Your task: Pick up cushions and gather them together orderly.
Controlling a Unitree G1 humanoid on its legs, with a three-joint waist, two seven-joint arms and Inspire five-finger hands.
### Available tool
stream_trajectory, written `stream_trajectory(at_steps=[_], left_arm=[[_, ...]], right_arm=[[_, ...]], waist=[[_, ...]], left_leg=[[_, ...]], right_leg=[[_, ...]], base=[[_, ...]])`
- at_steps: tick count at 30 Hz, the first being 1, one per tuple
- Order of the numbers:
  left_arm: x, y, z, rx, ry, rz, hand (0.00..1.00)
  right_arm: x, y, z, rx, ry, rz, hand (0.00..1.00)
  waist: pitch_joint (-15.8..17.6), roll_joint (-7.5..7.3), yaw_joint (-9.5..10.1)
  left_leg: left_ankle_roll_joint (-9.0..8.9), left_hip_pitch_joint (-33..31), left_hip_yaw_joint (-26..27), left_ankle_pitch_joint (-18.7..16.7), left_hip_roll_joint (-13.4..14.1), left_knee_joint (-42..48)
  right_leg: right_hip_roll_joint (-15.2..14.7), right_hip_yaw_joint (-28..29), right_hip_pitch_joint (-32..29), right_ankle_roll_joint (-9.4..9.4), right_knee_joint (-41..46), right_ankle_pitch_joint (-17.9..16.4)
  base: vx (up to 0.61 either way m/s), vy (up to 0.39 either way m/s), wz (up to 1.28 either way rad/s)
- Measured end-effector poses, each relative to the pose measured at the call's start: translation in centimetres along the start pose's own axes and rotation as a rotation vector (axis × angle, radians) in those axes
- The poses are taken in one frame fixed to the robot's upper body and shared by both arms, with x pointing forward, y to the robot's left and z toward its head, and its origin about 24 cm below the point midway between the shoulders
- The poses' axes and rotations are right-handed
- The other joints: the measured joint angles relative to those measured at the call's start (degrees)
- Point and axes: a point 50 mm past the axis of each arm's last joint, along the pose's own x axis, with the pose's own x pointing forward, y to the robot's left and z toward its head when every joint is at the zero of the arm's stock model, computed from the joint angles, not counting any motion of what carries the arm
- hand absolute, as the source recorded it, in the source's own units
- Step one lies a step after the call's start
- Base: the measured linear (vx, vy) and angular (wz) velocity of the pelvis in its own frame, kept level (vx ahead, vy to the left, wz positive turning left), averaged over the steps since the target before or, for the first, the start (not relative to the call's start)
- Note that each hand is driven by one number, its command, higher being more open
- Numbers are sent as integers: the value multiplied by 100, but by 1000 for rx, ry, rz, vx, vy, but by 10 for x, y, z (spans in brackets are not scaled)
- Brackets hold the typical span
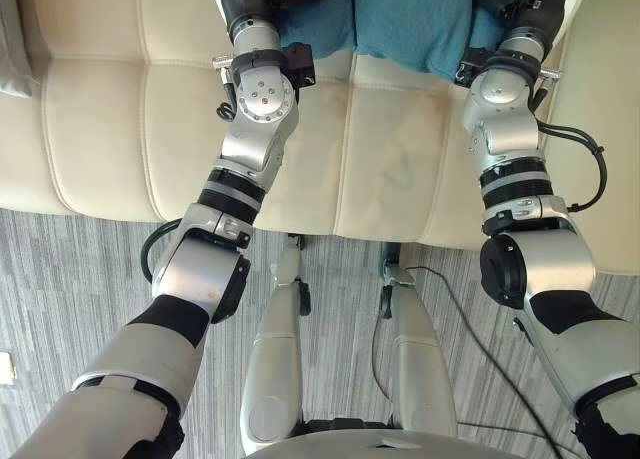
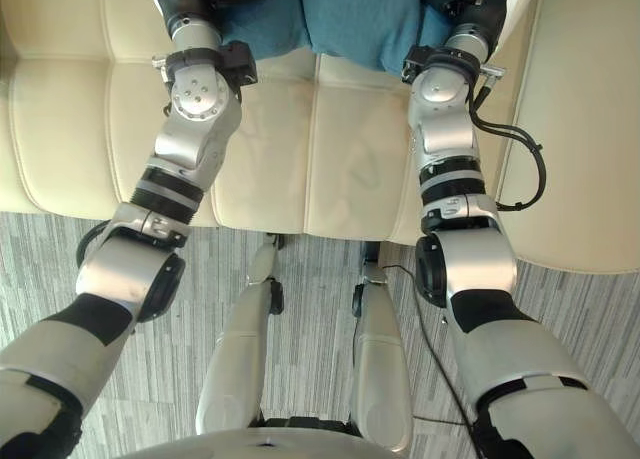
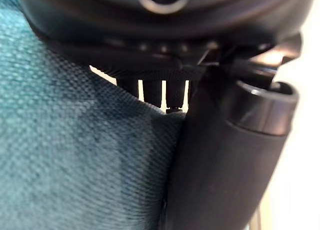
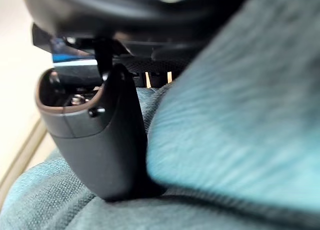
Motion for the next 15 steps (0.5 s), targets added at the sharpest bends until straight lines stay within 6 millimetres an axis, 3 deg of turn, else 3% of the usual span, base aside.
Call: stream_trajectory(at_steps=[3, 9, 15], left_arm=[[-3, -1, -16, 17, 67, -7, 100], [-5, -3, -19, -4, 81, -8, 100], [-25, -1, -39, -33, 126, -8, 100]], right_arm=[[2, 1, 2, 49, 27, 18, 100], [2, 3, 3, 108, 54, 43, 100], [-5, -1, -5, 122, 48, 51, 100]], waist=[[34, 39, -37], [50, 37, -34], [50, 36, -24]], left_leg=[[-43, -144, -60, 33, 42, 0], [-79, -193, -78, 56, 122, 4], [-121, -142, -84, 44, 144, 19]], right_leg=[[10, -73, -144, -35, 70, -29], [69, -129, -216, -89, 186, -65], [72, -150, -244, -123, 404, -166]], base=[[60, -60, 6], [27, -52, 0], [24, -61, 3]])
